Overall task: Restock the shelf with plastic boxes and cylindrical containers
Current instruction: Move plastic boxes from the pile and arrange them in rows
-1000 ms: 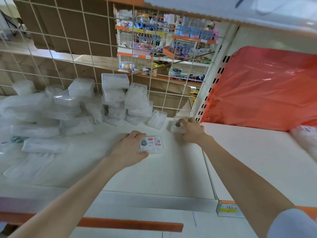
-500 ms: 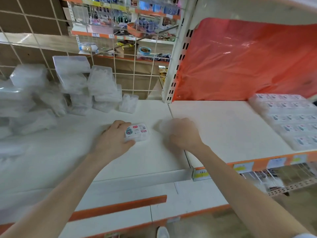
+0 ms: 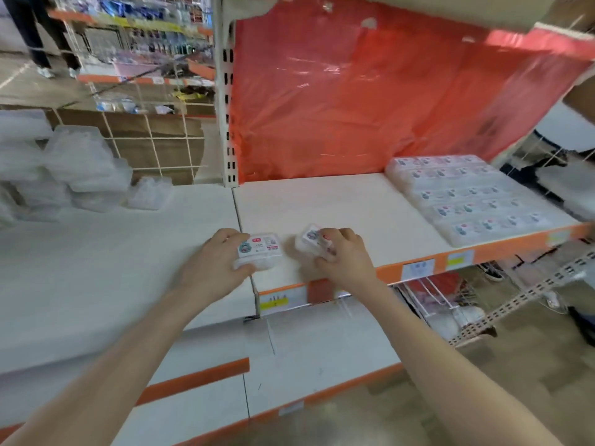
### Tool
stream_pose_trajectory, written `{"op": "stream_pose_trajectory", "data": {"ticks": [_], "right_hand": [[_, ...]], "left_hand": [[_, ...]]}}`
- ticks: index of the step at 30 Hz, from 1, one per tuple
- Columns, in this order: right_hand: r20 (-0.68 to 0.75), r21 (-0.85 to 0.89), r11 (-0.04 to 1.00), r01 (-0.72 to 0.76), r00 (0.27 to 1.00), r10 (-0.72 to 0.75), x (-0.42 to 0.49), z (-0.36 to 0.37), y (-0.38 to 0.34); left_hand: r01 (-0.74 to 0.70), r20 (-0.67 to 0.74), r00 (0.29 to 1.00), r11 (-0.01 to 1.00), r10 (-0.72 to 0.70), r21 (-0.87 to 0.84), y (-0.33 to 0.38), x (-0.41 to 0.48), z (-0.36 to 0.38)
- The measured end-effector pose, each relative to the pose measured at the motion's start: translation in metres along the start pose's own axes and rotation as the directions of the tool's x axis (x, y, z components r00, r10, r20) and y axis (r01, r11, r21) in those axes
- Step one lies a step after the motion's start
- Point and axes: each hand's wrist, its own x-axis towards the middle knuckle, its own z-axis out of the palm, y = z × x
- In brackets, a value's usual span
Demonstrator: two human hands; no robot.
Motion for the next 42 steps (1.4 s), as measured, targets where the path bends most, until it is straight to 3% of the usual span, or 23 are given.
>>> {"op": "stream_pose_trajectory", "data": {"ticks": [10,19,42], "right_hand": [[-0.116,0.014,0.999,0.035,0.993,-0.033,-0.039,-0.074,0.115],[-0.205,0.110,0.994,-0.015,0.978,0.037,-0.049,-0.112,0.189],[-0.294,0.129,0.980,-0.153,0.938,0.185,0.107,-0.185,0.339]], "left_hand": [[-0.078,0.000,0.997,0.997,0.078,0.024,0.121,0.004,0.076],[-0.140,0.024,0.990,0.990,0.140,-0.004,0.193,0.024,0.123],[-0.307,0.039,0.950,0.950,0.310,-0.062,0.306,0.231,0.190]]}}
